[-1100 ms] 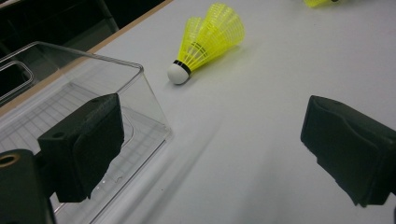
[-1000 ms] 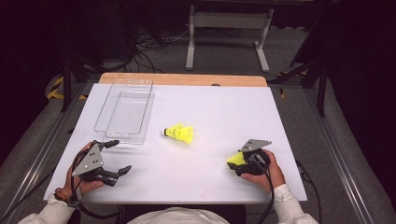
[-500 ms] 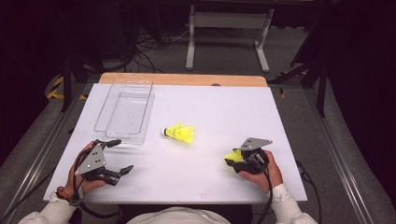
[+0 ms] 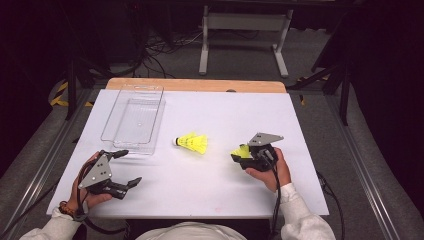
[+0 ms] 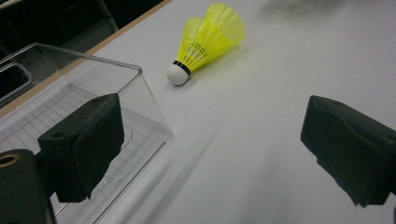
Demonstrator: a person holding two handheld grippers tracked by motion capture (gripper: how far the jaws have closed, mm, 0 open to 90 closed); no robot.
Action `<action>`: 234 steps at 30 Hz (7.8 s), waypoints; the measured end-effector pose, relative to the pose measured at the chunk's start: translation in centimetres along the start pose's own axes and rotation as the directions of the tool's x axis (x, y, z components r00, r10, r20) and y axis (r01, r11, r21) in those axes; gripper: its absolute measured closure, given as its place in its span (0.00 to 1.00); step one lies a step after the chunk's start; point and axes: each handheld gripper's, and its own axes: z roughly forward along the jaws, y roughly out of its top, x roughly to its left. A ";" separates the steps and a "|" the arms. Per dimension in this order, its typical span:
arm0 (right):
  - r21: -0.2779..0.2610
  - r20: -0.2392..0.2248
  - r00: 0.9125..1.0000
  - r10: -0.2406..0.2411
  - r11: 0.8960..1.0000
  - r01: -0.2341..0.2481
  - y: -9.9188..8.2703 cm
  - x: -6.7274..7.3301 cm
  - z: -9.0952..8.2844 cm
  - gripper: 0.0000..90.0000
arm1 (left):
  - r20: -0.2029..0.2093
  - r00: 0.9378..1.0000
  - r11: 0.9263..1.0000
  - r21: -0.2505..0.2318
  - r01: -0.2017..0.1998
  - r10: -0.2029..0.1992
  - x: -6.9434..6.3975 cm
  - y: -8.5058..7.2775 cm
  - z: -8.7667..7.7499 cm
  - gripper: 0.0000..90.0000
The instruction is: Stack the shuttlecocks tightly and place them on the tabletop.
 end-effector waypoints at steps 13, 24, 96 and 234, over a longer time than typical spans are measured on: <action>0.039 -0.011 0.999 0.052 0.998 -0.051 2.4 -0.7 4.4 0.55 | 0.007 1.000 1.000 0.003 0.000 0.000 0.1 -0.1 0.0 0.08; 0.086 -0.018 0.998 0.066 0.994 -0.064 2.7 -0.3 6.3 0.53 | 0.011 1.000 1.000 0.006 -0.004 0.003 0.1 0.0 0.1 0.08; 0.265 -0.156 0.972 -0.173 0.941 0.210 6.7 -3.4 7.6 0.92 | 0.025 1.000 0.999 0.032 -0.008 0.008 0.2 -0.2 0.5 0.08; 0.004 -0.024 0.973 -0.228 0.974 0.229 -0.2 0.5 3.6 1.00 | 0.011 1.000 1.000 0.019 -0.023 0.022 0.0 0.0 0.2 0.08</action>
